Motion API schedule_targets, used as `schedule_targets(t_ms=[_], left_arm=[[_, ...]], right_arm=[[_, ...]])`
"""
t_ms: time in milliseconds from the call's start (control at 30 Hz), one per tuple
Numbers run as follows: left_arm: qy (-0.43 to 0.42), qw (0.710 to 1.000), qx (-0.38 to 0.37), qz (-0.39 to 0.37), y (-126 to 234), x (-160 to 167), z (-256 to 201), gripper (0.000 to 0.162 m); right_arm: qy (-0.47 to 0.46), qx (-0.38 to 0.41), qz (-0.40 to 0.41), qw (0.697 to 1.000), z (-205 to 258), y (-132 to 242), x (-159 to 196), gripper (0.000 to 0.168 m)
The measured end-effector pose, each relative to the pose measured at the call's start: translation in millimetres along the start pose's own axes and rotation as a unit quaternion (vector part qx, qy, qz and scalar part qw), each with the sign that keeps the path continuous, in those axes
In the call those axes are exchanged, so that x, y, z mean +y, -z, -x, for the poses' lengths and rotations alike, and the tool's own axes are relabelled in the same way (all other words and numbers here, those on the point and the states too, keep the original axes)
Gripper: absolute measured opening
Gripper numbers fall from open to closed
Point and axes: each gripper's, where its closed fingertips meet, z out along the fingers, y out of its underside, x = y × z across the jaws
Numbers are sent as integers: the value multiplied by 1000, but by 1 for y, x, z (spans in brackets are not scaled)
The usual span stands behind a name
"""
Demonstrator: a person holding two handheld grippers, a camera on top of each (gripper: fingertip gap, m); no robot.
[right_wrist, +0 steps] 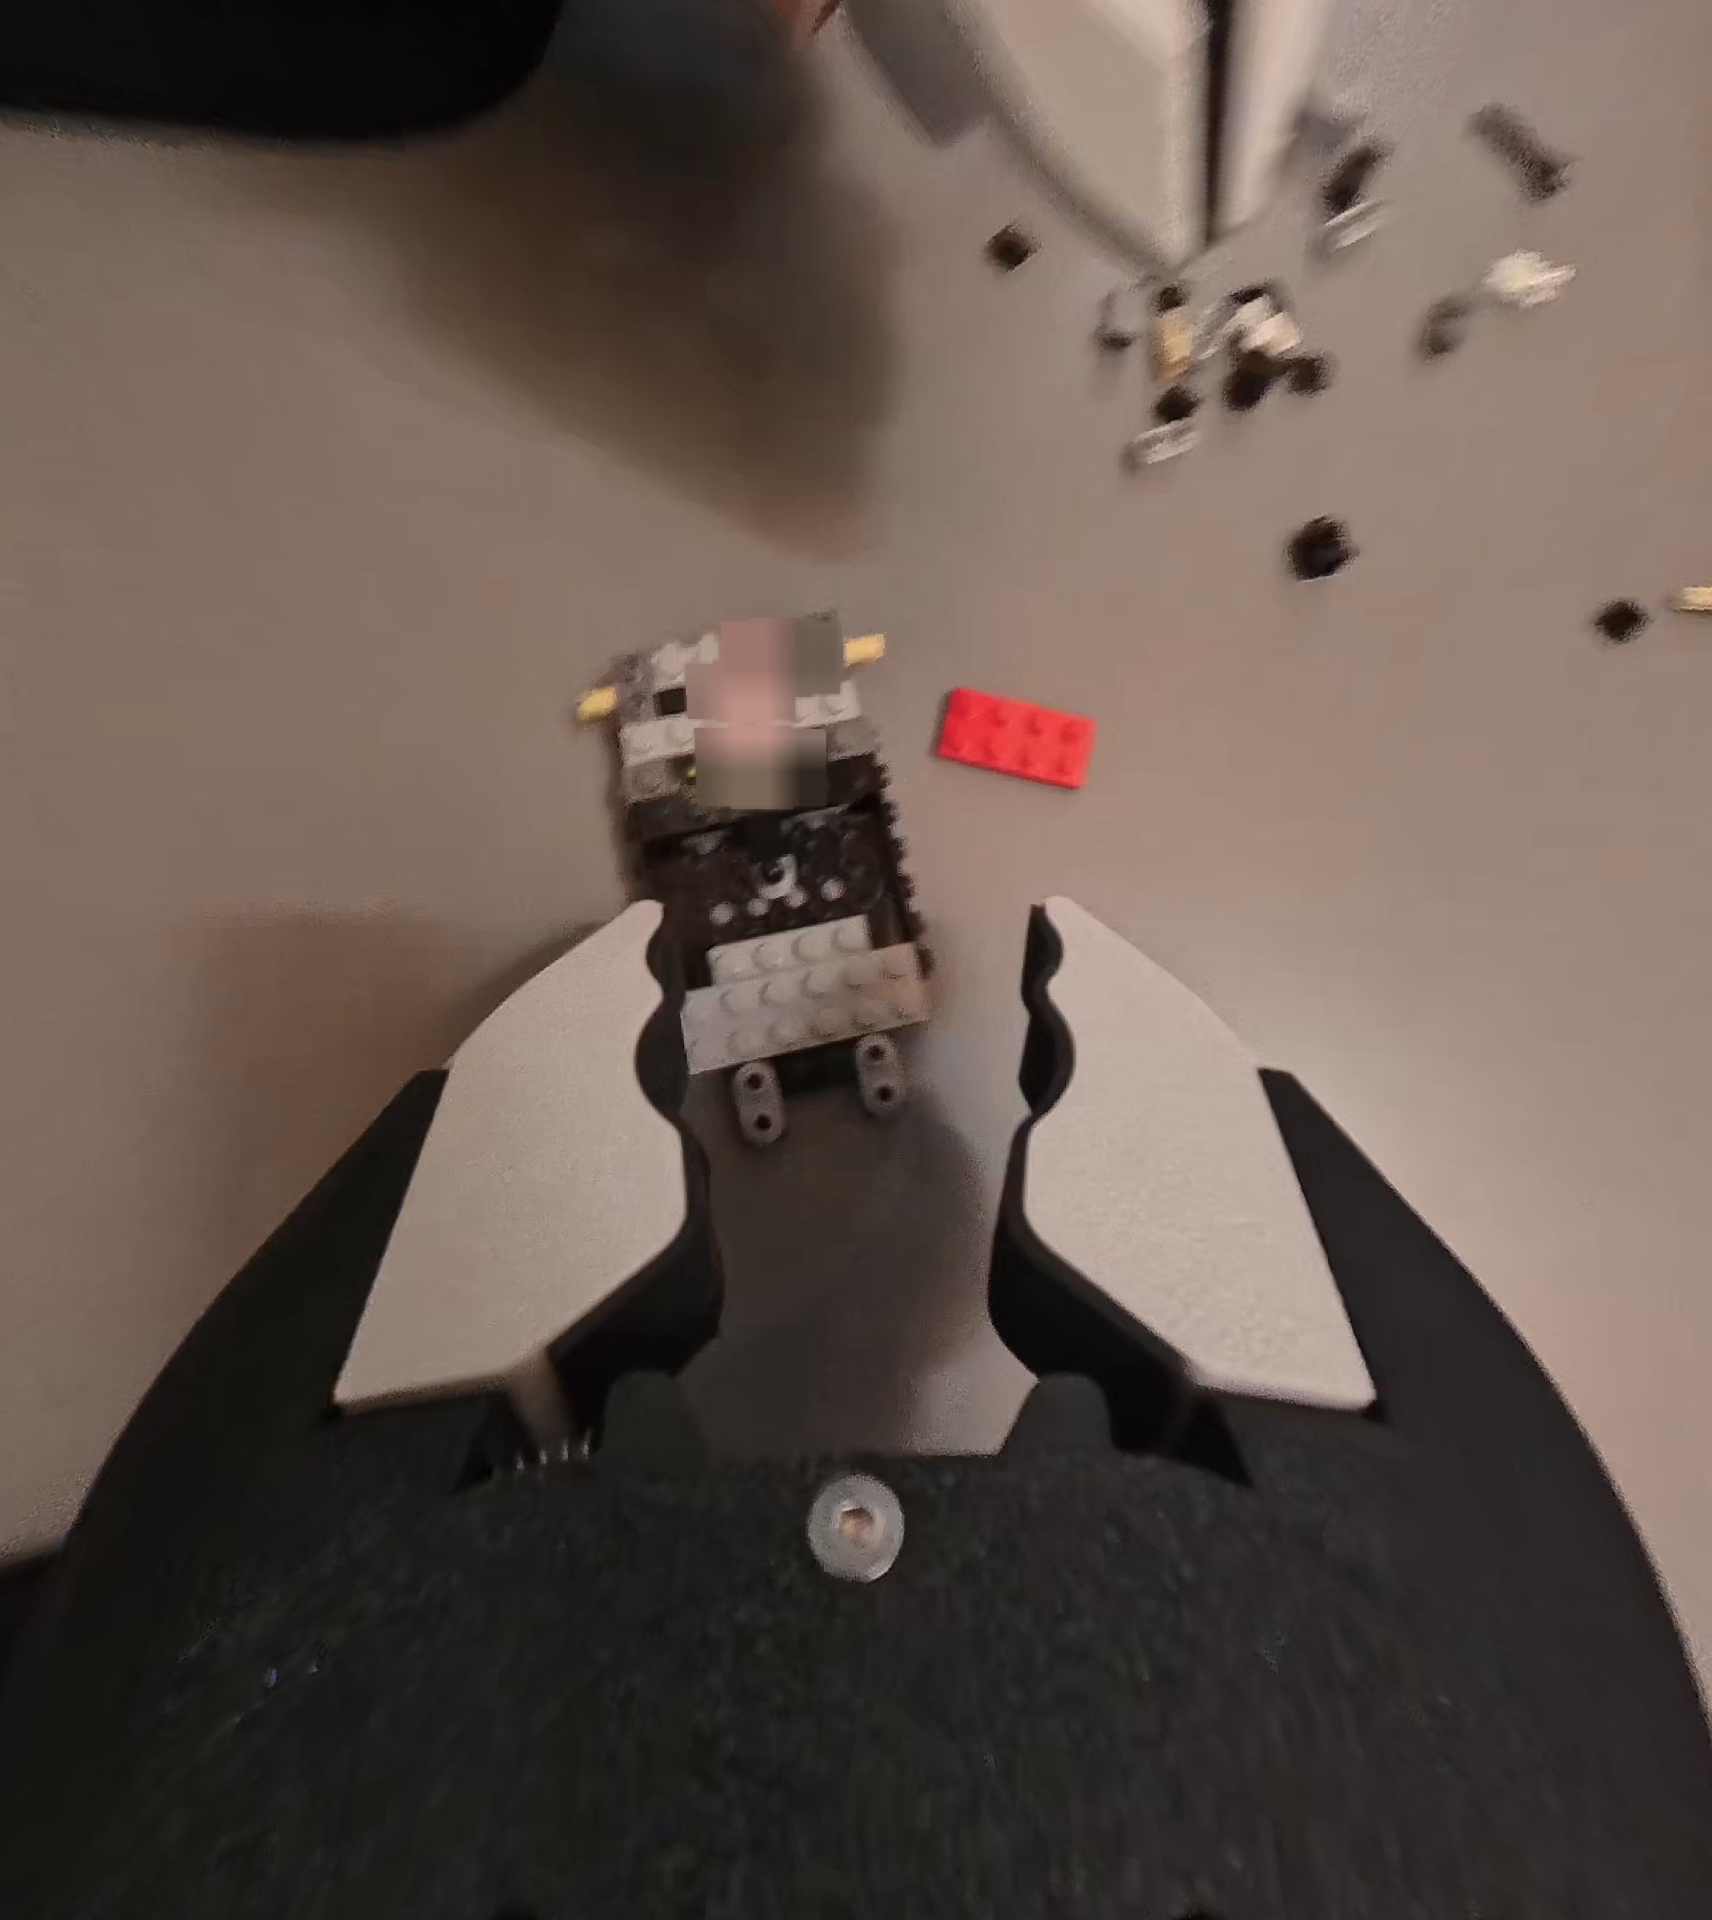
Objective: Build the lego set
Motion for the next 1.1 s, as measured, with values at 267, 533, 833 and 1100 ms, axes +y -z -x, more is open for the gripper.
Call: schedule_targets(t_ms=[267, 533, 833, 1100], left_arm=[[0, 1000, -13, 13, -1, 7, 7, 0], [-7, 1000, -22, 21, 0, 12, 13, 0], [-17, 999, 21, 38, -2, 21, 3, 5], [-26, 990, 112, 81, -8, 38, -29, 34]], right_arm=[[-104, 89, -6, 991, -41, -20, -22, 47], [-110, 53, 108, 987, -36, -53, -16, 39], [-53, 54, 120, 990, -40, -52, -16, 31], [24, 30, 70, 997, -35, -14, -49, 31]])
